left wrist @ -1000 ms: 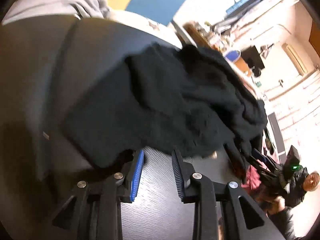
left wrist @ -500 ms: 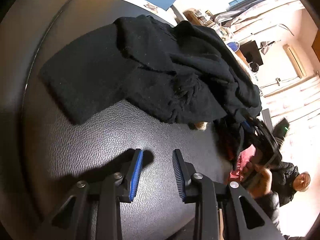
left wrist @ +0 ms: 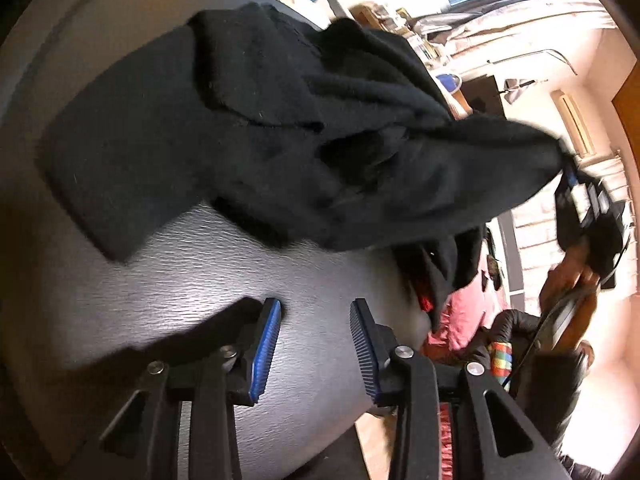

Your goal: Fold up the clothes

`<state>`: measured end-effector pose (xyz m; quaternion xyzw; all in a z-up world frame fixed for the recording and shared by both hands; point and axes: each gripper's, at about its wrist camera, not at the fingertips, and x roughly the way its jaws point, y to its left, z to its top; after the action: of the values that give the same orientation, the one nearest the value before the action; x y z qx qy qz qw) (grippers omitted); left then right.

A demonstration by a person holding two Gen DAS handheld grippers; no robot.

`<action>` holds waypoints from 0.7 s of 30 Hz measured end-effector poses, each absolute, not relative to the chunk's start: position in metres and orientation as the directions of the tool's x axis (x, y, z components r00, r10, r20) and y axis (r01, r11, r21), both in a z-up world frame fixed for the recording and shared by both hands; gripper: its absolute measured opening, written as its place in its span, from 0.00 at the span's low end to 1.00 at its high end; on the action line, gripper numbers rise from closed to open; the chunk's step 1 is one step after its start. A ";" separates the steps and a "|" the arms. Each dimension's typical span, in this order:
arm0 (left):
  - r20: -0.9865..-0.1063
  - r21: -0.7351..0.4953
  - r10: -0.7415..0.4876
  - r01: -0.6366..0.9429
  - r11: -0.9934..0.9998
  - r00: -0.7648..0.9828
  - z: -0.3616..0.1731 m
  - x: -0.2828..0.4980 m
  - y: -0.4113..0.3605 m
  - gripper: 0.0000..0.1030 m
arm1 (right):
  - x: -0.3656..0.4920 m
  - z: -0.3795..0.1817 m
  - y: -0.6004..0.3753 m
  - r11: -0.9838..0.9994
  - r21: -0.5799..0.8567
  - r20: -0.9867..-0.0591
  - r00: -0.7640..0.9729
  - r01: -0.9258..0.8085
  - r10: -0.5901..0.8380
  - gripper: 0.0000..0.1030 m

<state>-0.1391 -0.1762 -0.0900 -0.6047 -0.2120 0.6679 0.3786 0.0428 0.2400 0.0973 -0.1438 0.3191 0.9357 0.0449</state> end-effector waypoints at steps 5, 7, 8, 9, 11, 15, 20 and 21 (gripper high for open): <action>-0.519 -0.846 0.854 -0.162 -0.508 0.039 -0.090 -0.146 -0.163 0.42 | 0.018 0.137 0.202 -0.806 0.586 -0.225 -0.972 -0.085 -0.061 0.03; -0.455 -0.884 0.890 -0.138 -0.446 0.040 -0.087 -0.147 -0.156 0.50 | 0.023 0.133 0.187 -0.799 0.599 -0.210 -0.974 -0.060 -0.084 0.03; -0.432 -0.896 0.901 -0.140 -0.422 0.043 -0.084 -0.146 -0.151 0.50 | 0.030 0.125 0.179 -0.795 0.604 -0.211 -0.973 -0.058 -0.089 0.03; -0.417 -0.903 0.908 -0.143 -0.406 0.049 -0.083 -0.145 -0.146 0.51 | 0.038 0.118 0.171 -0.791 0.609 -0.212 -0.973 -0.056 -0.094 0.03; -0.400 -0.910 0.914 -0.146 -0.387 0.067 -0.083 -0.140 -0.140 0.52 | 0.056 0.102 0.155 -0.788 0.613 -0.221 -0.971 -0.062 -0.096 0.03; -0.399 -0.915 0.912 -0.097 -0.391 0.091 -0.097 -0.122 -0.138 0.52 | 0.106 0.060 0.137 -0.771 0.614 -0.324 -0.945 -0.170 -0.049 0.03; -0.403 -0.915 0.901 -0.061 -0.399 0.157 -0.115 -0.091 -0.116 0.54 | 0.160 0.002 0.116 -0.667 0.689 -0.447 -0.891 -0.283 -0.084 0.03; -0.399 -0.917 0.900 -0.064 -0.394 0.176 -0.116 -0.086 -0.109 0.54 | 0.170 -0.009 0.112 -0.643 0.703 -0.468 -0.879 -0.304 -0.096 0.03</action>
<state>-0.0859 -0.1092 -0.1157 -0.6290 -0.3322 0.5492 0.4387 0.1700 0.1118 -0.0092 -0.2390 0.4184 0.8742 0.0596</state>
